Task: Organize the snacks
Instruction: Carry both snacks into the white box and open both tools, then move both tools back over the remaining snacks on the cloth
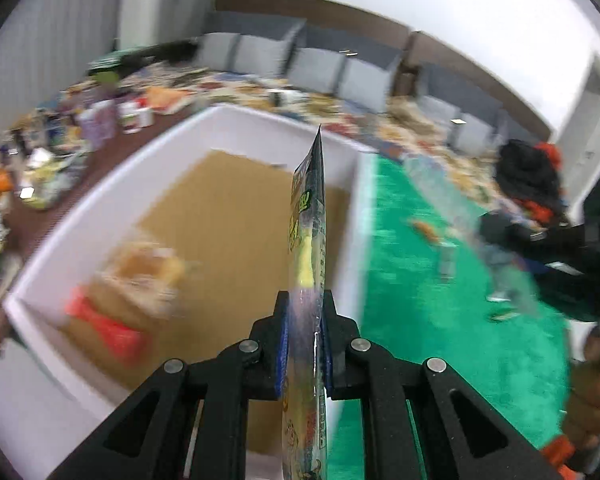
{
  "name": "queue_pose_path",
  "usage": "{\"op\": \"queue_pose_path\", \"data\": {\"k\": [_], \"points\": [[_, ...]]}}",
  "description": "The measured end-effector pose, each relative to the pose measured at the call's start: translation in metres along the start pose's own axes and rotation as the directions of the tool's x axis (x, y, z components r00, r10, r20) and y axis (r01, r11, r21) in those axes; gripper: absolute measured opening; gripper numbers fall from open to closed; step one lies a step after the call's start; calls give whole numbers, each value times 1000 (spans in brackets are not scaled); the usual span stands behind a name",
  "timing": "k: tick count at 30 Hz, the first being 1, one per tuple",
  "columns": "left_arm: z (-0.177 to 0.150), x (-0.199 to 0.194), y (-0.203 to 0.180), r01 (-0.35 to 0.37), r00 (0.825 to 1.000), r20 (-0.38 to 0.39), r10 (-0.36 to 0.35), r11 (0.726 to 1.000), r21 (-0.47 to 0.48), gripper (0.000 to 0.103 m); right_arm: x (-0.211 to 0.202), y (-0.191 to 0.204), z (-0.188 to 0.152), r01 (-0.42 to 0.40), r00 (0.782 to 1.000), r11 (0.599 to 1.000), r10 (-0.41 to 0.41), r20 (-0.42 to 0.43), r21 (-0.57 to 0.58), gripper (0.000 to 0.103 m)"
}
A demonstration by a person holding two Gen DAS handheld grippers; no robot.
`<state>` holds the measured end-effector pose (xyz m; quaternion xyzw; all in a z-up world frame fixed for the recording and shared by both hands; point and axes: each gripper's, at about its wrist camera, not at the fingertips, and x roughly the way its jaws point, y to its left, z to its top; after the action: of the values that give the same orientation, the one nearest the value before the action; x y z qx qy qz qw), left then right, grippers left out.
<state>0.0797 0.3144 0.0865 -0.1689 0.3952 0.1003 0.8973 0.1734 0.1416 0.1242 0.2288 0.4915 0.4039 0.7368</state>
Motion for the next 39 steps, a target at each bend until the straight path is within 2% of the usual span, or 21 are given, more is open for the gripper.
{"op": "queue_pose_path", "data": {"k": [2,3,4,5,6,8,9,12,13,15,18,21,22,24,28,32,36,39], "points": [[0,10,21,-79,997,-18,79,997,8,14,28,17,-2,-20,1000,1000,19,-15,-13,21],[-2,19,30,-126,991,-36,126,992,16,24,41,23,-3,-32,999,999,32,-24,-14,27],[-5,27,38,-164,985,-57,165,986,20,33,54,28,-6,-35,999,999,35,-38,-19,41],[-8,31,45,-192,979,-69,193,981,21,56,64,29,-12,-26,998,999,25,-54,-23,52],[-13,32,48,-213,975,-62,214,977,20,67,68,27,-16,-14,998,1000,13,-59,-23,58],[-20,26,50,-228,973,-9,228,973,17,69,61,23,-24,16,999,998,-18,-33,-62,58],[-23,23,51,-227,974,8,227,974,17,72,55,20,-29,45,999,994,-47,-23,-103,63],[-27,23,35,-195,980,40,194,980,36,77,29,-11,-49,206,978,945,-204,33,-253,64],[-28,21,26,-192,981,42,190,980,55,77,19,-30,-59,279,960,911,-274,59,-303,64],[-29,26,5,-207,978,37,204,971,123,78,0,-69,-76,412,909,833,-405,100,-369,64],[-30,33,-26,-264,964,60,257,942,207,78,-45,-129,-106,570,813,714,-561,155,-406,64],[-33,39,-43,-255,967,51,250,939,230,78,-87,-169,-121,658,743,647,-642,190,-387,64],[-34,40,-45,-252,968,49,248,939,234,78,-103,-185,-126,691,712,620,-674,199,-371,64],[-36,42,-52,-268,963,57,263,929,254,78,-120,-204,-123,731,673,594,-711,206,-336,64],[-37,47,-58,-274,961,41,274,922,274,78,-157,-232,-128,786,617,576,-754,225,-225,64],[-40,51,-61,-275,960,34,276,923,268,80,-179,-251,-132,819,573,558,-781,250,-135,64],[-47,52,-67,-278,959,24,284,915,292,80,-190,-265,-131,836,542,543,-799,258,-77,64],[-54,54,-76,-279,958,26,286,905,322,80,-197,-281,-127,855,512,516,-824,245,-50,64]]}}
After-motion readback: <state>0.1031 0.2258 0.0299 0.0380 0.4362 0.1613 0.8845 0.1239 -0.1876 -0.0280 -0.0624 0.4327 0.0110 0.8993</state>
